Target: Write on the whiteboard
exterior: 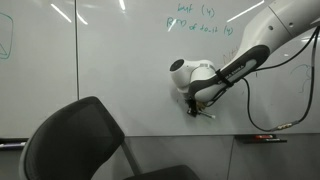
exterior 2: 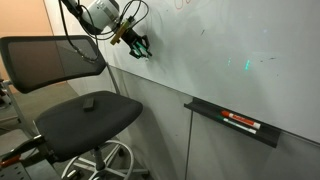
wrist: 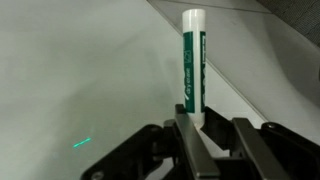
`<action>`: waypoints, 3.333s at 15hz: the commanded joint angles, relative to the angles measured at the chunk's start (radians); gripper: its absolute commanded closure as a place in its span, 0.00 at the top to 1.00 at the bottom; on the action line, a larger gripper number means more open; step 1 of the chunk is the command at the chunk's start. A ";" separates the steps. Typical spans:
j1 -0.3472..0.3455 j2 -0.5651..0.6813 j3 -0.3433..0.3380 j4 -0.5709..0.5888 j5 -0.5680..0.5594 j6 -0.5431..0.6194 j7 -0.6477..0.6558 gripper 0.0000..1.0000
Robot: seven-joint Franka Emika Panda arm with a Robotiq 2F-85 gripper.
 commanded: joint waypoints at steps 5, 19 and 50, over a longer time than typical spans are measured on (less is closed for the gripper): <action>-0.003 0.073 0.046 0.044 0.069 -0.021 -0.056 0.13; 0.065 0.118 0.059 0.174 0.117 -0.012 -0.030 0.13; 0.159 0.291 -0.033 0.427 0.020 -0.160 0.265 0.13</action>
